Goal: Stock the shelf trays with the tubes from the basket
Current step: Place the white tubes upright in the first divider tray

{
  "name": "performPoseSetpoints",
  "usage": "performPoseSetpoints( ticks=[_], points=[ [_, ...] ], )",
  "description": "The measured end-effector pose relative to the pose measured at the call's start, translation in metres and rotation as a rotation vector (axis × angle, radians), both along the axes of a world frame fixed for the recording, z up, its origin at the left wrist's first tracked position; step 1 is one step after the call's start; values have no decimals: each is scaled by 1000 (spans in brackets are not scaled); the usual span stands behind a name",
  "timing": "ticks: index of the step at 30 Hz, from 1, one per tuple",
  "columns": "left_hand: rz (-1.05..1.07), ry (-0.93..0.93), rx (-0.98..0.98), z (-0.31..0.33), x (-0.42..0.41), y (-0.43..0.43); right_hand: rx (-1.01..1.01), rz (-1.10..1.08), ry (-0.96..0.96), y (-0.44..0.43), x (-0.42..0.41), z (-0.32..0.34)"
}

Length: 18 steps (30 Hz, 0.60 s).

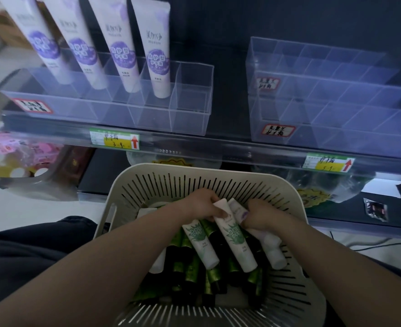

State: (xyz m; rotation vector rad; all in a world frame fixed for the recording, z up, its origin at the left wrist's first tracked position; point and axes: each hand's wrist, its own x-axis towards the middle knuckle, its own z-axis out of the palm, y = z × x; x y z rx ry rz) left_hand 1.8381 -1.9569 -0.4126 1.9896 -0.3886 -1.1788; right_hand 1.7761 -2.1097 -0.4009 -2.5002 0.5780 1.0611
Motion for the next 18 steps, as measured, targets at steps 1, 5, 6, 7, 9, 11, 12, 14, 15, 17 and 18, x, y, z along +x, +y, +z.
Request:
performPoseSetpoints(
  ticks=[1, 5, 6, 7, 9, 11, 12, 14, 15, 17, 18],
  points=[
    [-6, 2, -3, 4, -1, 3, 36, -26, -11, 0, -3, 3],
    [-31, -27, -6, 23, -6, 14, 209, -167, -82, 0, -14, 15],
    [-30, -40, -7, 28, -6, 18, 258, -202, -109, 0, -16, 19],
    [-24, -50, -8, 32, -7, 23, 308, -231, -135, 1, -17, 23],
    [-8, -70, -17, 43, -6, 33, 405, -271, -188, 6, -21, 33],
    [20, -90, -35, 53, -5, 45, 505, -339, -260, 12, -24, 43],
    [38, -107, -43, 60, -5, 50, 550, -370, -294, 15, -25, 48],
    [73, -151, -64, 75, -4, 60, 600, -392, -351, 20, -26, 55],
    [80, -174, -72, 82, -3, 65, 612, -390, -376, 22, -26, 59],
    [77, -208, -81, 98, -2, 76, 629, -397, -442, 29, -26, 66],
    [68, -227, -81, 105, -1, 82, 641, -402, -478, 32, -26, 70]
  ],
)
